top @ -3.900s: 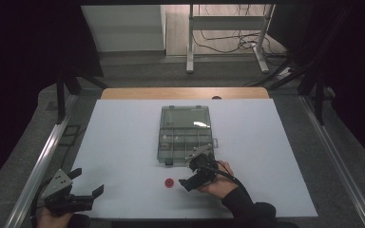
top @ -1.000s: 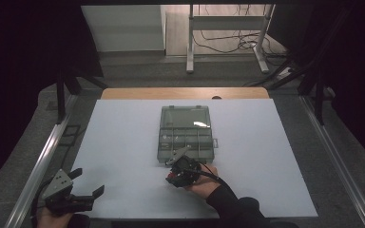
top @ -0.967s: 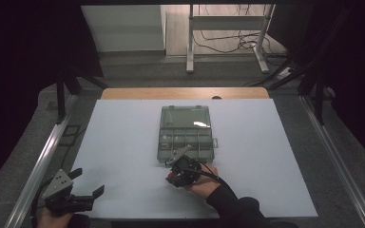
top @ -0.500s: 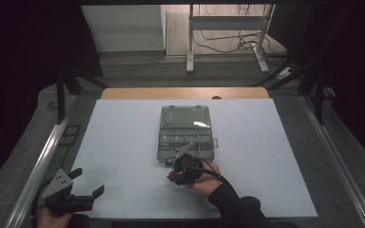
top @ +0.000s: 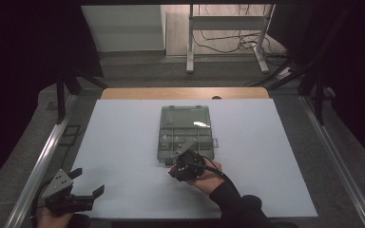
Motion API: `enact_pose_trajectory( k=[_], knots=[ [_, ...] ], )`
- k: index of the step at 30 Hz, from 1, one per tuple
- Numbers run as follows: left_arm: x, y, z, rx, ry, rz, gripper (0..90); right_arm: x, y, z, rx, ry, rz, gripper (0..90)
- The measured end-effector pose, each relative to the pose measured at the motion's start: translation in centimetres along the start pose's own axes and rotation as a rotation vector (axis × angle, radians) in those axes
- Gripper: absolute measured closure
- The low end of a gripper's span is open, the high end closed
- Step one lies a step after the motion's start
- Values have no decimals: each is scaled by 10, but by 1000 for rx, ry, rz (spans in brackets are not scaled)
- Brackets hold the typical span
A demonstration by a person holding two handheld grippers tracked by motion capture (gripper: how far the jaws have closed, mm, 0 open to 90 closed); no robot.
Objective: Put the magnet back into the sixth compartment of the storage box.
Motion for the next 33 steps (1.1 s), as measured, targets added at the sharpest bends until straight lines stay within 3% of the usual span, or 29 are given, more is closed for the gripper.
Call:
enact_pose_trajectory(
  k=[33],
  knots=[
    [0,0,0,3,-2,-5,1,-20,-16,22,-46,47,-35,622]
  ],
)
Point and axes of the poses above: each handheld gripper's, and its own axes: z roughly backward along the jaws, y roughly out of its underside, x roughly to its left, the point moved 2 cm from there along -z, roughly forward along the jaws, and after that the axes turned 6 degrees about -y, right-handed, at the moved point
